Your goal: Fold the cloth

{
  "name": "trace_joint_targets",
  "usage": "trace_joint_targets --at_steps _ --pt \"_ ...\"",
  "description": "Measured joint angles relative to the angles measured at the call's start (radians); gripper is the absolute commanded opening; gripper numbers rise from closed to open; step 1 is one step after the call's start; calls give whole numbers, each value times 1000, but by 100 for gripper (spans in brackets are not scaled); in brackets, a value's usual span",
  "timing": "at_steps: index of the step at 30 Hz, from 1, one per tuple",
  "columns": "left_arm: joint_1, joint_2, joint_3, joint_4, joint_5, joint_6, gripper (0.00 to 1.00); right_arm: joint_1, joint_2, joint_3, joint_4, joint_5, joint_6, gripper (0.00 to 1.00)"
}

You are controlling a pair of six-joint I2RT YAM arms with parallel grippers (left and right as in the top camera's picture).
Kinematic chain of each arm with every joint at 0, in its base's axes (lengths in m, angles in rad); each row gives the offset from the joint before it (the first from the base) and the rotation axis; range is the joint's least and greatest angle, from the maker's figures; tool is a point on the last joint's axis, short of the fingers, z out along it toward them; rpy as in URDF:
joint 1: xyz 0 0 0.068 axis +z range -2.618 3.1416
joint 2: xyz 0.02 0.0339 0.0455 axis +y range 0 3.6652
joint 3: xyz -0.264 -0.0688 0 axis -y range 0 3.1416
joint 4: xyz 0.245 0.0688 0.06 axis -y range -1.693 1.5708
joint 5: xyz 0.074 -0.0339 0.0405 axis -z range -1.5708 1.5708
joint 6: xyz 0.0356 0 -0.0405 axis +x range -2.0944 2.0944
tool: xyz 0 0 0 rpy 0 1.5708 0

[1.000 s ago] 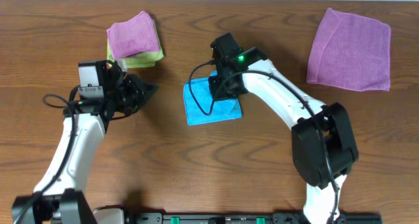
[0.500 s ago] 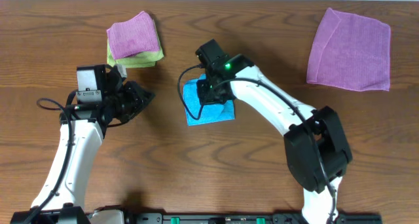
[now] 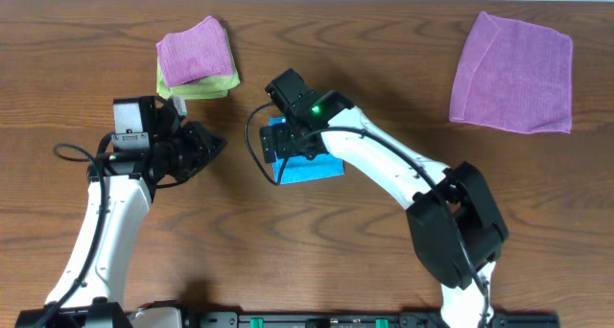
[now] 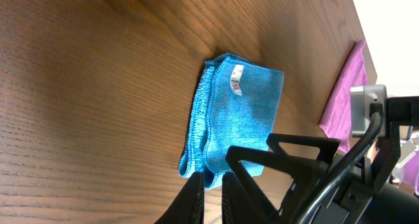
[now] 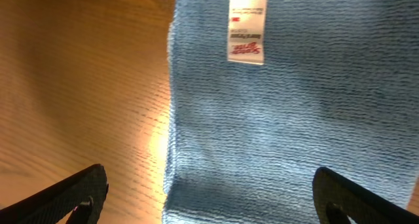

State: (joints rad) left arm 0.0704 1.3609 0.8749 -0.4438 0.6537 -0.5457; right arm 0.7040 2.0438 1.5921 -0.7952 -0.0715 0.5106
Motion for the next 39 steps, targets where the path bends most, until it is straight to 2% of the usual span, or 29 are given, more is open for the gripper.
trace_joint_targets --at_steps 9,14,17,22,27,34,39 --pt "0 0 0 -24 31 54 14 -11 -4 0 -23 58 -5 99" --pt "0 -2 0 -92 79 187 20 -76 -67 0 -37 63 -206 99" --pt "0 -24 0 -169 97 264 19 -137 -120 4 -69 23 -338 99" --pt "-13 -121 0 -259 90 315 19 -277 -138 9 -113 -36 -397 99" --pt "-107 -204 0 -285 -23 292 22 -441 -211 7 -111 -47 -402 99" --pt "-179 -237 0 -249 -124 237 27 -750 -529 -32 -108 -1 -505 99" --pt "-179 -237 0 -249 -143 227 27 -1033 -744 -223 -39 -64 -578 99"
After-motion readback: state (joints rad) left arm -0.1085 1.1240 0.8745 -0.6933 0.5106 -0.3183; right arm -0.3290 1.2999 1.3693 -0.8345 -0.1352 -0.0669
